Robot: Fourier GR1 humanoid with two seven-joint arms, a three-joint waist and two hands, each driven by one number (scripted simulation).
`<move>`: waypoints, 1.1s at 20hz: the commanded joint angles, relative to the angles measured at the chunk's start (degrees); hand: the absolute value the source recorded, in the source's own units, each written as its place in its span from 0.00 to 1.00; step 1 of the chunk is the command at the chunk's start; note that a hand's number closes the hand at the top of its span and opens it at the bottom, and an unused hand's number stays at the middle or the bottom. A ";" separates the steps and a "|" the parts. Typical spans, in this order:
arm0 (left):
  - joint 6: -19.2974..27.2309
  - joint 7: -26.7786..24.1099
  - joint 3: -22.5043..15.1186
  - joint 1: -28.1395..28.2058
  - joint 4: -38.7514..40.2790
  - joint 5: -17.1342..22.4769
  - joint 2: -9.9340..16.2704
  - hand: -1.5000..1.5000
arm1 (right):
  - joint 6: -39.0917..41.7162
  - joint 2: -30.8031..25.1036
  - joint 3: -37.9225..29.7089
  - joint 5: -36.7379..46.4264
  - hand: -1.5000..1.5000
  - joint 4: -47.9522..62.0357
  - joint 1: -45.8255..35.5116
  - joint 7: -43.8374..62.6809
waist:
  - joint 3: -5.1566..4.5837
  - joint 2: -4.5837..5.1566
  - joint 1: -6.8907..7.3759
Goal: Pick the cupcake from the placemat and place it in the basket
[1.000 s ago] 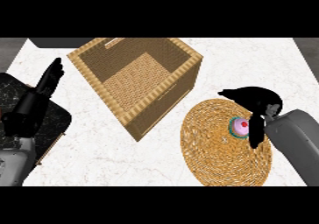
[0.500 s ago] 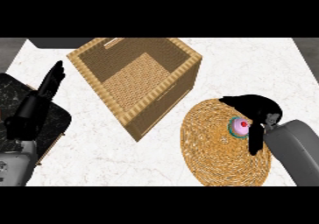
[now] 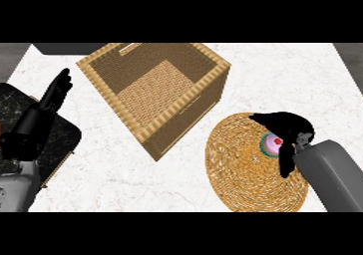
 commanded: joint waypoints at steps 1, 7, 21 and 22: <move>-0.90 1.85 1.73 -2.84 0.94 -0.15 -0.48 0.50 | -0.04 -0.76 -2.58 2.39 0.00 3.74 -1.54 -4.17 | 0.00 0.03 -0.04; -0.66 -0.38 1.67 1.06 -0.66 -2.54 -2.31 0.50 | 2.34 1.53 -5.06 3.35 1.00 1.69 0.80 -3.44 | -0.01 -0.03 -0.11; -2.14 -1.13 5.12 2.40 0.58 -1.99 -0.64 0.50 | -19.47 9.49 -11.97 11.58 1.00 7.41 7.27 12.24 | -0.10 -1.04 -3.15; -2.41 0.59 5.09 1.64 0.07 -1.52 -0.65 0.50 | -21.04 10.26 -14.03 11.61 1.00 6.42 7.94 16.41 | -0.11 -1.55 -4.49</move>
